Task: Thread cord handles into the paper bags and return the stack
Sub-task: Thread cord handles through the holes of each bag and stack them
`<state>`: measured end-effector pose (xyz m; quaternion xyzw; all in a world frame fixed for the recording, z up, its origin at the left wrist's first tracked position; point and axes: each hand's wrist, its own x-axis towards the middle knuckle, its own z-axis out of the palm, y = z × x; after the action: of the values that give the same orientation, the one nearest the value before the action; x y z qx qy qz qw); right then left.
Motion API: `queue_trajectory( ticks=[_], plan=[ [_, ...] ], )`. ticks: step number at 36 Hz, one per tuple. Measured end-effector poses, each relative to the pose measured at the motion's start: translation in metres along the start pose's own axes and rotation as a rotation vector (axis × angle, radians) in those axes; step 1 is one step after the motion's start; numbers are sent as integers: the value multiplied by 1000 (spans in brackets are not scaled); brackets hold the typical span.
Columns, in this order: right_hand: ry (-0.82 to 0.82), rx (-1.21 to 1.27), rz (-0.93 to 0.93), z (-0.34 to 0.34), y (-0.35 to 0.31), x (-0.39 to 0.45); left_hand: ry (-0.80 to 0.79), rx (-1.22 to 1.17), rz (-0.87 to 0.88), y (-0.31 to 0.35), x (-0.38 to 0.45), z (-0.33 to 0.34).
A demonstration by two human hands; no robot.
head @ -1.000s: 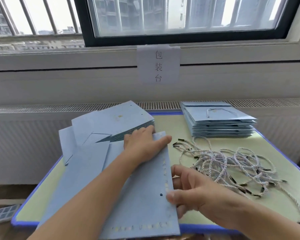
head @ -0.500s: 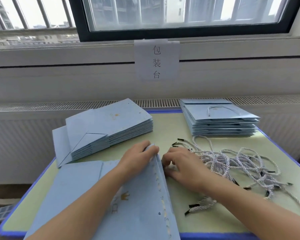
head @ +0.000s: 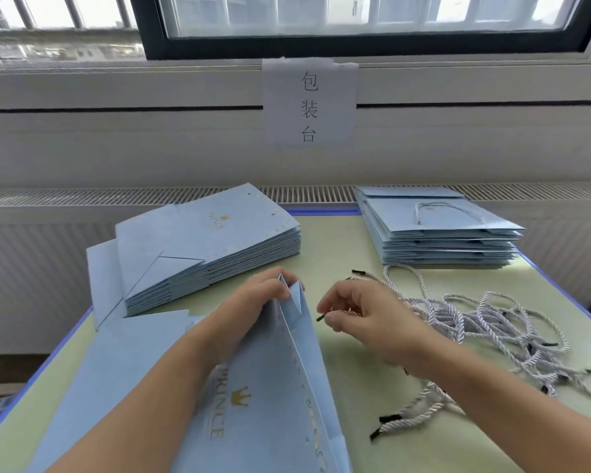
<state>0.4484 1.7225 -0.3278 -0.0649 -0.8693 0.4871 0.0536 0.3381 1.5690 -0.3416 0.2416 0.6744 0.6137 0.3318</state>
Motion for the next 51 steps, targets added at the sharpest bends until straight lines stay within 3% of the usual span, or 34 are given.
queue_trajectory(
  ticks=[5, 13, 19, 25, 32, 37, 46, 51],
  plan=[
    [-15, -64, 11, 8, 5, 4, -79, -9, -23, 1, -1, -5],
    [-121, 254, 143, 8, -4, 5, -106, -50, -41, 1, -3, -6],
    [-124, 172, 146, 14, -5, 9, -112, -35, -40, 0, -4, -7],
    [-14, 101, 55, 20, -2, 10, -104, -26, -26, 2, -3, -6],
    [-91, 172, 105, 22, 2, 7, -103, 1, -26, 0, -1, -5],
    [-104, 50, 27, 31, 2, 6, -113, 11, -24, 0, -2, -7],
    [-165, 308, 47, 31, -1, 7, -100, 5, -32, -1, -1, -7],
    [-125, 506, 152, 24, -4, 3, -109, -12, -26, -1, -2, -6]
  ],
)
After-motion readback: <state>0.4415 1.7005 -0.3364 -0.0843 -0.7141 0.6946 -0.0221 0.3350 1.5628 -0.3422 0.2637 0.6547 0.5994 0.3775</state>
